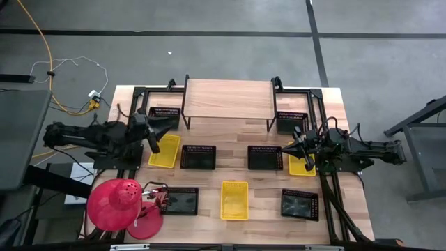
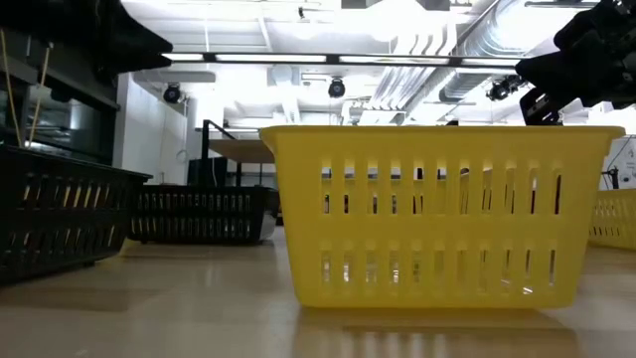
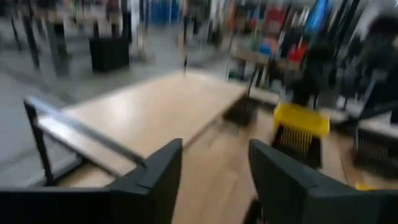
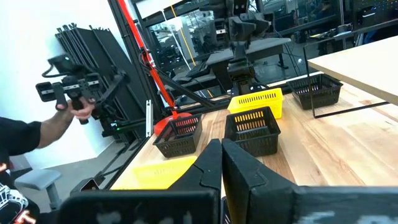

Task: Stack baskets on shelf by color
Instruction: Put the left yellow bin on the shelf

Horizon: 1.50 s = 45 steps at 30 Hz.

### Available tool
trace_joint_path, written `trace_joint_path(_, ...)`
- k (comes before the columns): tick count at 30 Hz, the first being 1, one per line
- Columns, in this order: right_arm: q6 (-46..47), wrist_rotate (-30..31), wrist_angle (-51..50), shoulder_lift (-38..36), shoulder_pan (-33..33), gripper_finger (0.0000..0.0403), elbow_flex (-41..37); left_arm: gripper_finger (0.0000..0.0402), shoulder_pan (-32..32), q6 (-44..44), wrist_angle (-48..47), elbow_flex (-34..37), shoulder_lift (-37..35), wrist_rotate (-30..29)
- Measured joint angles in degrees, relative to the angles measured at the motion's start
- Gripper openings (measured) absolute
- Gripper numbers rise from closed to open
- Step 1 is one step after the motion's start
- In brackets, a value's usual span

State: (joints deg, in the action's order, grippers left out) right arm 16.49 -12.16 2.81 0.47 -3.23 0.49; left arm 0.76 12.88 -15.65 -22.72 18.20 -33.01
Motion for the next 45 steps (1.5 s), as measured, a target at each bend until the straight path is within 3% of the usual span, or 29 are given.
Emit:
trace_joint_path(8, 0.0, 0.0, 0.0, 0.0, 0.0, 0.0, 0.0, 0.0234, 0.0, 9.0, -20.8, -14.8, 16.7, 11.2)
trace_joint_path(12, 0.0, 0.0, 0.0, 0.0, 0.0, 0.0, 0.0, 0.0234, 0.0, 4.8, -27.6, -17.9, 23.6, 19.0)
trace_joint_path(16, 0.0, 0.0, 0.0, 0.0, 0.0, 0.0, 0.0, 0.0234, 0.0, -1.3, -30.1, -18.1, 29.4, 22.4)
trace_joint_path(22, 0.0, 0.0, 0.0, 0.0, 0.0, 0.0, 0.0, 0.0234, 0.0, -9.8, -28.9, -18.1, 37.9, 22.2)
trace_joint_path(30, 0.0, 0.0, 0.0, -0.1, 0.0, 0.0, 0.0, 0.0234, -0.1, -12.6, -29.2, -18.3, 45.2, 21.7)
trace_joint_path(34, 0.0, 0.0, 0.0, -0.1, 0.0, 0.0, 0.0, 0.0234, -0.2, -12.4, -31.0, -18.7, 46.9, 14.3)
trace_joint_path(36, 0.0, 0.0, 0.0, -0.1, 0.0, 0.0, 0.0, 0.0234, -1.0, -11.8, -31.7, -18.6, 47.6, 12.0)
trace_joint_path(45, 0.0, 0.0, 0.0, -0.1, 0.0, 0.0, 0.0, 0.0234, -10.2, -13.6, -31.7, -18.6, 52.9, 13.3)
